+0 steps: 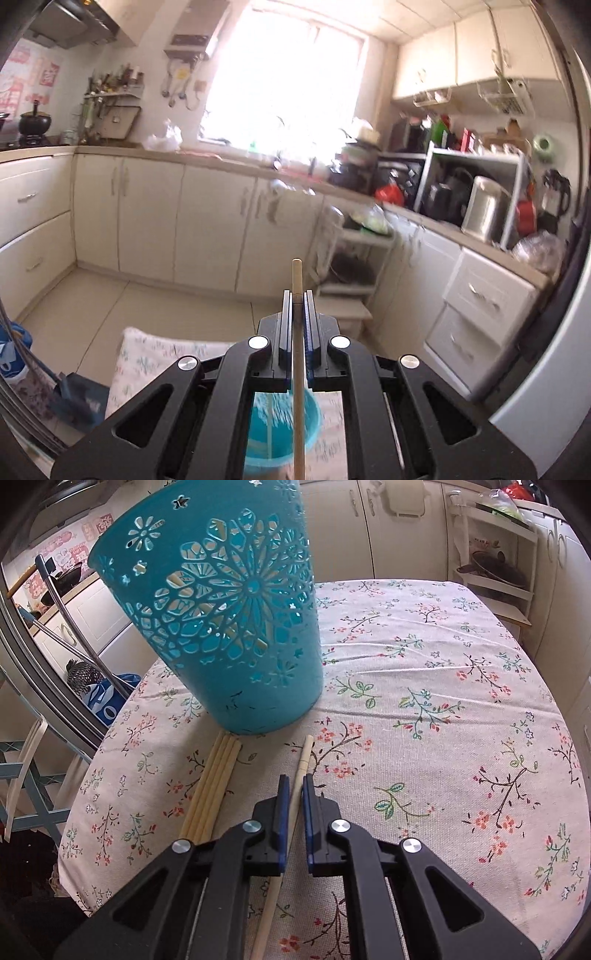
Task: Organize utensils
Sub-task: 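Lift the stick with the left tool up over the teal basket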
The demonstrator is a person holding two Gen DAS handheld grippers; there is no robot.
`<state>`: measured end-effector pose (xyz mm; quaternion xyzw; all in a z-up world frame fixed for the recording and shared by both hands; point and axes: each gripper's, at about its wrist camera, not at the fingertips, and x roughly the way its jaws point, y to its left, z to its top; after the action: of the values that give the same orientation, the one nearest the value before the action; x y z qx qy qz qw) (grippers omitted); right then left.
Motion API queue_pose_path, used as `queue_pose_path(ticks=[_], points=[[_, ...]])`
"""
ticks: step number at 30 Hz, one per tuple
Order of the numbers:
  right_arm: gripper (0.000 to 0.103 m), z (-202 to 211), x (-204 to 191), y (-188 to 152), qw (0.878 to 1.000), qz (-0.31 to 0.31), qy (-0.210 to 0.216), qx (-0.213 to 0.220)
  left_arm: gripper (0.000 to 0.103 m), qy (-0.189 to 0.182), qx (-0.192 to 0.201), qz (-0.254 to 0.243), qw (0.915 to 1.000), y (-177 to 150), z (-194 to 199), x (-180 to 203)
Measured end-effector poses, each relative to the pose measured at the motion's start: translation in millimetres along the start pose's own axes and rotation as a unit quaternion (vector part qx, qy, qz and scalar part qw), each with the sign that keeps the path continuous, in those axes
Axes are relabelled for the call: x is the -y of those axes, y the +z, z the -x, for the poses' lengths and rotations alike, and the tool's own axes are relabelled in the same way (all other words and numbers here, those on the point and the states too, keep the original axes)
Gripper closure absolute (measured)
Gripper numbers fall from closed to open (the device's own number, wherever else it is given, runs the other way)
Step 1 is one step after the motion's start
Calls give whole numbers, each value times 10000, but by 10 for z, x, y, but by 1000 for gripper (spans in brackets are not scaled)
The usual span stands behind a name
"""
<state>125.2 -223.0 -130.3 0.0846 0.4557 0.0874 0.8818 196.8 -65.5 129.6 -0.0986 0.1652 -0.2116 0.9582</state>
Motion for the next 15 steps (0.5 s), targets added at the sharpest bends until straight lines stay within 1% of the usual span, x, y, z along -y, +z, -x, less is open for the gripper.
queue_pose_path(ticks=[3, 5, 6, 9, 13, 15], points=[[95, 2, 9, -4, 10000, -8, 46, -8, 98, 416, 327, 204, 9984, 59, -240, -93], [95, 7, 23, -1, 10000, -10, 68, -17, 98, 575, 490, 335, 9966, 41, -368, -173], [95, 11, 30, 3, 10000, -5, 75, -22, 98, 670, 475, 410, 9958, 10, -457, -216], [95, 11, 39, 22, 9999, 31, 97, -47, 98, 803, 339, 546, 9947, -116, -651, -312], [95, 8, 29, 33, 9999, 93, 95, -70, 98, 897, 162, 559, 9943, -283, -763, -363], [95, 10, 28, 33, 9999, 114, 95, -75, 98, 953, 50, 453, 9944, -358, -785, -342]])
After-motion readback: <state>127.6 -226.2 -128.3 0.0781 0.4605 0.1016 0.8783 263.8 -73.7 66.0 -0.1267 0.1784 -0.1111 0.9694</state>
